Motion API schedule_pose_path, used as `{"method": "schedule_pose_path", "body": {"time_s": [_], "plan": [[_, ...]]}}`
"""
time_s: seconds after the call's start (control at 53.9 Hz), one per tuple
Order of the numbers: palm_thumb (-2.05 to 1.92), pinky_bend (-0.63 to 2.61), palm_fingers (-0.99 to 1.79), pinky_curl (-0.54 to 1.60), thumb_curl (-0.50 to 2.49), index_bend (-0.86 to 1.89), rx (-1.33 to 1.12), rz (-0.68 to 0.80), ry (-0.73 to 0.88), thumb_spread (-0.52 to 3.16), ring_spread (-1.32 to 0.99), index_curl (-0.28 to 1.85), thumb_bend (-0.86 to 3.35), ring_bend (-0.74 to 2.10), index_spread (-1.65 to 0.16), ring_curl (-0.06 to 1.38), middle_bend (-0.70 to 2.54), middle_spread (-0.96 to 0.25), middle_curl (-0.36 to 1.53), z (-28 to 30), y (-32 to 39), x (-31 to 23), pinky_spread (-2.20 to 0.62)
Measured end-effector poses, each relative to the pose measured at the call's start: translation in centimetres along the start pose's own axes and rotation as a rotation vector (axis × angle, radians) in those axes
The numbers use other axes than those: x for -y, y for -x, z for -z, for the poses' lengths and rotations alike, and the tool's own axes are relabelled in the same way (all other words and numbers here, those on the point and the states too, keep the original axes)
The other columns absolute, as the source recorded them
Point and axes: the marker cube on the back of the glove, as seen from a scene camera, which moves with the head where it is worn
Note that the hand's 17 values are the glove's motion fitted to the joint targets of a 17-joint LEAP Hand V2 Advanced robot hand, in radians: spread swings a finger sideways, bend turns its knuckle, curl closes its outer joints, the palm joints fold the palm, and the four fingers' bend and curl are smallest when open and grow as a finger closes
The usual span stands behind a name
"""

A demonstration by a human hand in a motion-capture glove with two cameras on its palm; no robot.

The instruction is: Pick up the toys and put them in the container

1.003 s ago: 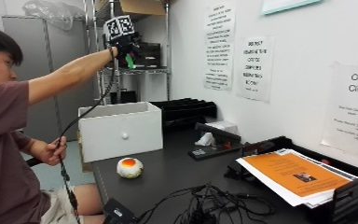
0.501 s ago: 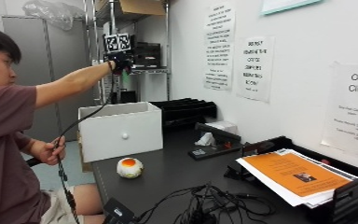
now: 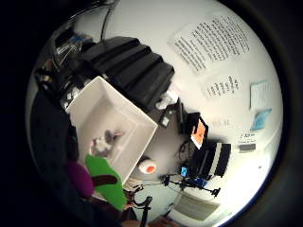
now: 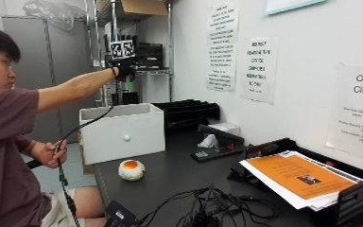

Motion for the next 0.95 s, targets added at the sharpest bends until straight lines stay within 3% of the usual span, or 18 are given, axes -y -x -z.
{"method": "schedule_pose_path", "body": {"time_s": [0.297,0.353,0.371,0.39,0.408,0.427,0.446,0.483,0.557,0.576,0.594,0.947], "plan": [[0.48,0.96,0.98,0.44,0.99,0.29,0.217,-0.193,-0.162,0.71,-0.29,1.04,-0.02,1.35,-0.28,0.54,0.84,-0.24,0.75,-0.5,0.4,1.2,-0.37],[0.39,0.97,0.77,0.44,0.93,0.18,0.249,-0.162,-0.117,0.84,-0.29,1.01,-0.05,1.31,-0.27,0.53,0.75,-0.26,0.72,-0.9,0.6,1.1,-0.35],[0.28,0.97,0.47,0.44,0.89,0.13,0.256,-0.150,-0.099,0.90,-0.30,0.98,-0.09,1.22,-0.28,0.50,0.66,-0.25,0.69,-1.1,0.7,1.1,-0.32],[0.26,0.99,0.35,0.47,0.86,0.13,0.259,-0.145,-0.084,0.94,-0.29,0.99,-0.08,1.21,-0.27,0.52,0.64,-0.25,0.69,-1.2,0.7,1.1,-0.30],[0.23,1.01,0.30,0.48,0.84,0.13,0.258,-0.147,-0.072,0.97,-0.29,0.98,-0.07,1.19,-0.27,0.53,0.61,-0.25,0.68,-1.3,0.7,1.1,-0.29],[0.27,1.03,0.67,0.47,0.84,0.18,0.253,-0.155,-0.060,0.99,-0.29,0.99,-0.03,1.27,-0.27,0.54,0.71,-0.26,0.70,-1.4,0.6,1.0,-0.31],[0.18,0.98,0.13,0.41,0.80,0.06,0.246,-0.166,-0.046,1.02,-0.28,0.90,-0.08,1.07,-0.28,0.44,0.52,-0.25,0.62,-1.5,0.5,0.9,-0.24],[0.12,1.03,-0.03,0.48,0.75,0.10,0.234,-0.183,-0.023,1.06,-0.25,0.91,-0.08,1.05,-0.27,0.48,0.50,-0.23,0.63,-1.7,0.2,0.7,-0.19],[0.07,1.03,-0.09,0.43,0.68,0.09,0.248,-0.155,-0.028,1.12,-0.22,0.81,-0.05,0.95,-0.27,0.41,0.44,-0.21,0.58,-1.8,0.3,0.4,-0.12],[0.06,1.06,-0.17,0.43,0.67,0.13,0.253,-0.145,-0.033,1.13,-0.22,0.80,-0.05,0.97,-0.27,0.41,0.27,-0.17,0.53,-1.8,0.3,0.4,-0.11],[0.05,1.03,-0.10,0.41,0.65,0.09,0.257,-0.139,-0.040,1.15,-0.21,0.77,-0.04,0.93,-0.27,0.38,0.38,-0.19,0.56,-1.7,0.3,0.4,-0.10],[0.00,0.94,-0.07,0.36,0.48,0.13,0.253,-0.193,-0.039,1.23,-0.14,0.56,-0.02,0.81,-0.26,0.33,0.32,-0.12,0.50,-2.0,-1.3,-0.9,-0.01]]}}
